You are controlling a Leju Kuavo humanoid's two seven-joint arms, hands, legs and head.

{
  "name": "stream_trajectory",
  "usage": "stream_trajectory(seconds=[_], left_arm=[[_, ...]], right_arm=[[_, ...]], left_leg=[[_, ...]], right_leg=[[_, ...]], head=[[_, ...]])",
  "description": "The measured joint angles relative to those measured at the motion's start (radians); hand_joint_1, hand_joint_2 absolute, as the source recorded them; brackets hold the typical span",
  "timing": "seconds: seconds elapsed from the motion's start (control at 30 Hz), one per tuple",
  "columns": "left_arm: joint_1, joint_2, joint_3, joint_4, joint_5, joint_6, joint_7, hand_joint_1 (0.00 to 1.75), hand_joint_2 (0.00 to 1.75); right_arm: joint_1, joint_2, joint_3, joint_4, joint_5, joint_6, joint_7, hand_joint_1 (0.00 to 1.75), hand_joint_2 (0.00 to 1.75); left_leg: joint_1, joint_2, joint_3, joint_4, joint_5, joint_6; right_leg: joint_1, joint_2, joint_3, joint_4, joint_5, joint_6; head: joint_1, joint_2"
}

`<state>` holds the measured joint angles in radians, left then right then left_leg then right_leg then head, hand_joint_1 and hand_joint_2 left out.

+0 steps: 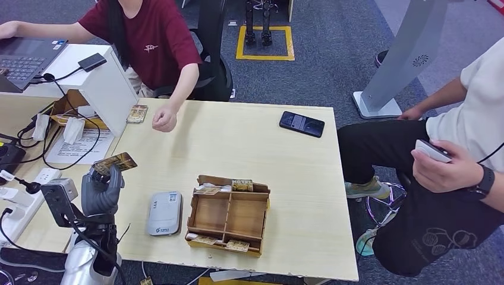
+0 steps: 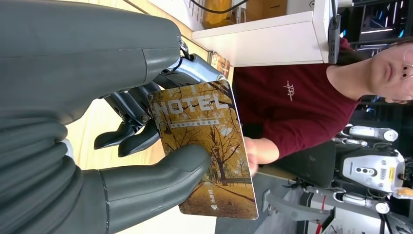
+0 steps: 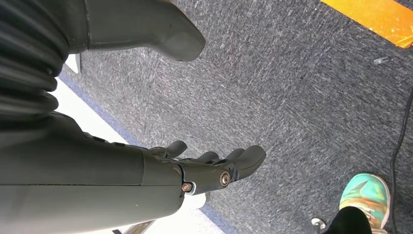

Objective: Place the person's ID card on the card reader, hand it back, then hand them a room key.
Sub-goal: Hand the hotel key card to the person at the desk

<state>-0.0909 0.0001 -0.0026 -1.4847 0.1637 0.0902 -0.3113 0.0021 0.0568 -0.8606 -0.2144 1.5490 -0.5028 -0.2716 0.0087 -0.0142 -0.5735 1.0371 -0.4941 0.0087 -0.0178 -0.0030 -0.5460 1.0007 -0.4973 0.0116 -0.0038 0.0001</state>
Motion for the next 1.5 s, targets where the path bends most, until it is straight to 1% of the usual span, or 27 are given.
stream_trajectory(seconds=[1.5], left_arm=[[-0.004,0.000,0.005,0.000,0.000,0.000,0.000,1.75,1.75]], right_arm=[[0.000,0.000,0.000,0.000,0.000,0.000,0.000,0.00,1.75]], left_leg=[[0.000,0.000,0.000,0.000,0.000,0.000]], right_leg=[[0.000,0.000,0.000,0.000,0.000,0.000]], head=[[0.000,0.000]])
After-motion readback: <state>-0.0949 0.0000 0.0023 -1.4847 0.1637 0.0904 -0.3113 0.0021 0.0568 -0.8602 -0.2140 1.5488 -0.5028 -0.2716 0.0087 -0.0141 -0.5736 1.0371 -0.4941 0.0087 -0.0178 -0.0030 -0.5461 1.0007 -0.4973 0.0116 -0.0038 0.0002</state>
